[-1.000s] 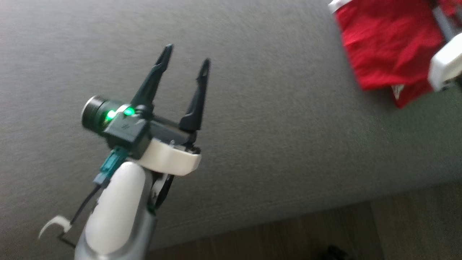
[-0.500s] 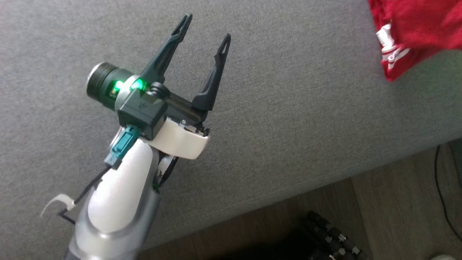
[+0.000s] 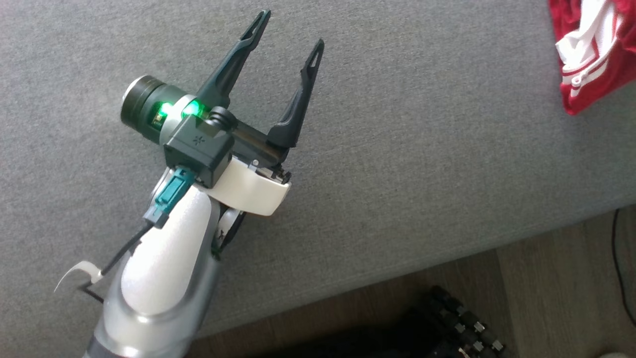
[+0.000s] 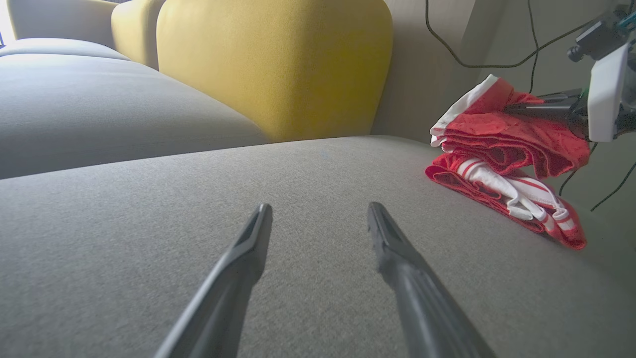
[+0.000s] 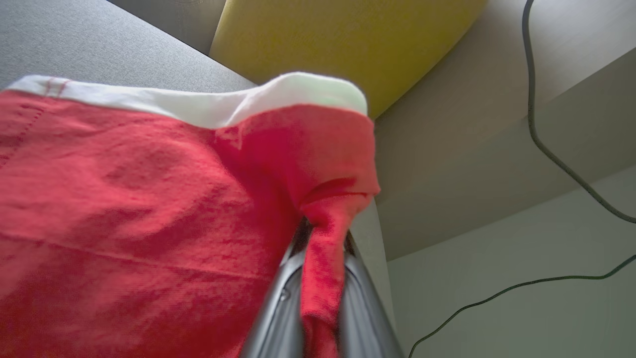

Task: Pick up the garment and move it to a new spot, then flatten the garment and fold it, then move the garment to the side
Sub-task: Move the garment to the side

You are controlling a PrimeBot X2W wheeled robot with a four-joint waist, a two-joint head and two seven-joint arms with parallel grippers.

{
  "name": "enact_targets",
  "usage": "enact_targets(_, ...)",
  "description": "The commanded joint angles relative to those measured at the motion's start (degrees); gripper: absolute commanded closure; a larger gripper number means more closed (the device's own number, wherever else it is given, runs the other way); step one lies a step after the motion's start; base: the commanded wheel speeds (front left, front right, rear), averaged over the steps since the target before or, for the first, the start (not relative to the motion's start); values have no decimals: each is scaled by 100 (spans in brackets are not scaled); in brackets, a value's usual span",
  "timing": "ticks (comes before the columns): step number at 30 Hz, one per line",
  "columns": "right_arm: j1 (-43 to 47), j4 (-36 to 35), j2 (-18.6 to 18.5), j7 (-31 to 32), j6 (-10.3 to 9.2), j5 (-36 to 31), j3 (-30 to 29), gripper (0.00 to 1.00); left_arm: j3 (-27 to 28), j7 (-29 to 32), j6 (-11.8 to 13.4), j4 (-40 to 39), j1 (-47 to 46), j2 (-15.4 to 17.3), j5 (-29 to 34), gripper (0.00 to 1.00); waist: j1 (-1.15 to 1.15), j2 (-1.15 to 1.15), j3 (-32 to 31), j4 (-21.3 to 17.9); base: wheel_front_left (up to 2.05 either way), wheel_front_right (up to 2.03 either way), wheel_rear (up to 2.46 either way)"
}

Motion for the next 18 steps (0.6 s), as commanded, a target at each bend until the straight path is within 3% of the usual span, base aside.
enact_targets(1,142,-100,-187,2,-3,-34,-99,100,89,-27,-21,-173,-73,25,-6,0,-1,0,16,19,0,0,0)
enact_targets(2,142,-93,-179,22,-3,-52,-124,64,90,-27,-22,-171,-79,22,-6,0,-1,0,27,32,0,0,0)
enact_targets(3,143,-92,-174,33,-3,-77,-147,0,91,-27,-23,-169,-85,20,-7,0,-1,0,36,44,0,0,0)
enact_targets(11,275,-255,-97,143,-3,-497,-445,0,167,-27,-17,-124,-56,4,-40,0,-1,0,-60,85,0,0,0)
enact_targets(18,322,-661,111,382,-3,-730,-581,0,231,-27,40,-96,120,-17,-128,0,-1,0,-542,110,0,0,0)
